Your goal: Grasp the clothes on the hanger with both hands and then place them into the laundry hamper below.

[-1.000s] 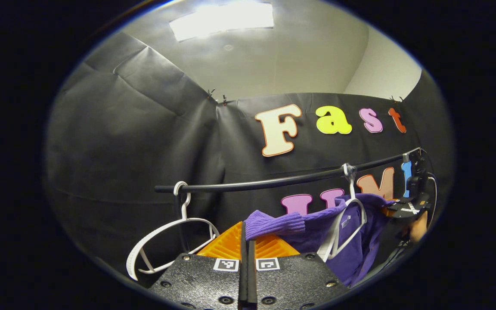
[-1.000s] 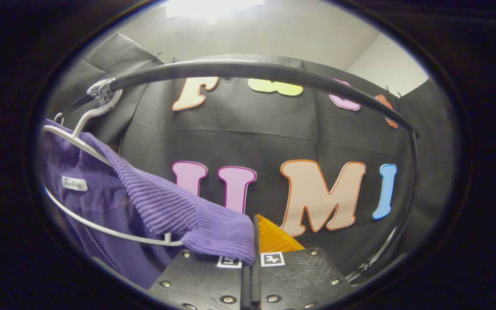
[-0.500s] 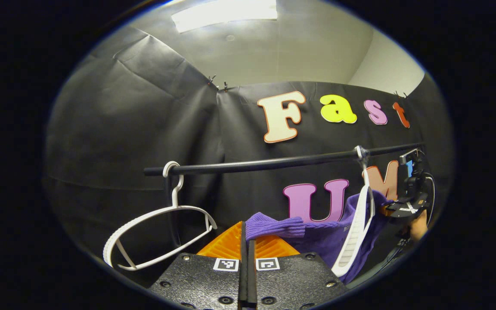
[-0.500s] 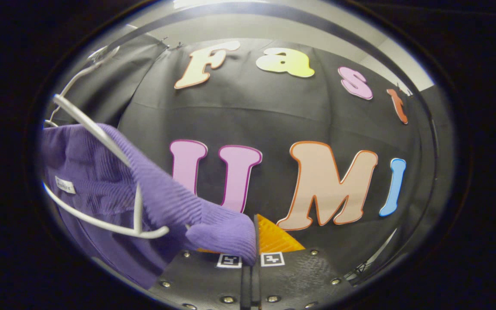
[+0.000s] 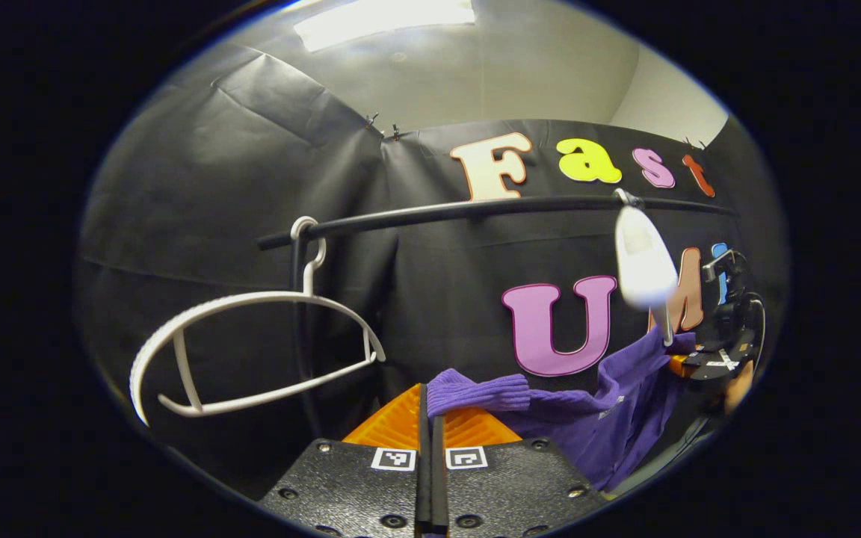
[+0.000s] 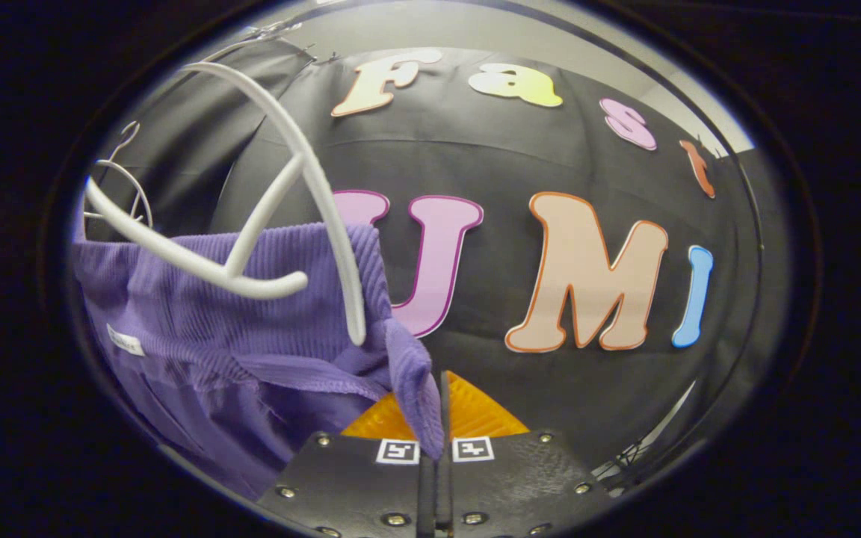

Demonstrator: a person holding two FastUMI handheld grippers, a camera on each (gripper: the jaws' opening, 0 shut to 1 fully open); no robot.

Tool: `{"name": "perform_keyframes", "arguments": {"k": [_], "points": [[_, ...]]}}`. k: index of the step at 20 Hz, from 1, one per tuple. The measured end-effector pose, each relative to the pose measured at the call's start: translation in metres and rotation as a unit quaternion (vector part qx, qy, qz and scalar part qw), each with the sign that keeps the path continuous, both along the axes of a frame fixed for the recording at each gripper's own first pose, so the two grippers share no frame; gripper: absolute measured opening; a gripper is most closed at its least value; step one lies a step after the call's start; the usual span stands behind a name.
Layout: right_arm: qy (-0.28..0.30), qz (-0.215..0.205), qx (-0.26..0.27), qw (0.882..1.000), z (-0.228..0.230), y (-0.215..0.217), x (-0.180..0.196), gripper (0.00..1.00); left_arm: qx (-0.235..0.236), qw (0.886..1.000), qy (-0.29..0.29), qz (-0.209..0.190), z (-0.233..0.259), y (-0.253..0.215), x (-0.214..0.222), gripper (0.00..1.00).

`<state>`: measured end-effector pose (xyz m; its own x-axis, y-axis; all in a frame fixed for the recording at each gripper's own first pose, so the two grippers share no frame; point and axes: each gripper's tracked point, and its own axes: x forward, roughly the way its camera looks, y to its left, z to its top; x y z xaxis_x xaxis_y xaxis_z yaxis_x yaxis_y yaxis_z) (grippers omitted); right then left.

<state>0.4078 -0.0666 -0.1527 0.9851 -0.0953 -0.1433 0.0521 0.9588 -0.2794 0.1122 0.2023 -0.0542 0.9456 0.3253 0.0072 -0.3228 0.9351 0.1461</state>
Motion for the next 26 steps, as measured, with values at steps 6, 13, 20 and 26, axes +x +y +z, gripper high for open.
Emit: {"name": "perform_keyframes", "arguments": {"k": [6,13,20,26], "points": [[0.061,0.009,0.063,0.996,-0.069,0.016,-0.046,0.01,-0.028,0.999,0.035,-0.026,-0.054,-0.023,-0.023,0.0],[0.039,0.043,0.078,0.995,-0.048,0.056,-0.102,0.07,-0.023,0.998,0.009,-0.05,-0.047,-0.057,-0.027,0.0],[0.0,0.075,0.086,0.994,0.014,0.08,-0.138,0.02,-0.035,0.996,-0.046,-0.072,-0.011,-0.1,-0.016,0.0],[-0.012,0.088,0.109,0.99,0.037,0.087,-0.159,0.07,-0.067,0.99,-0.057,-0.114,-0.008,-0.156,0.002,0.0]]}}
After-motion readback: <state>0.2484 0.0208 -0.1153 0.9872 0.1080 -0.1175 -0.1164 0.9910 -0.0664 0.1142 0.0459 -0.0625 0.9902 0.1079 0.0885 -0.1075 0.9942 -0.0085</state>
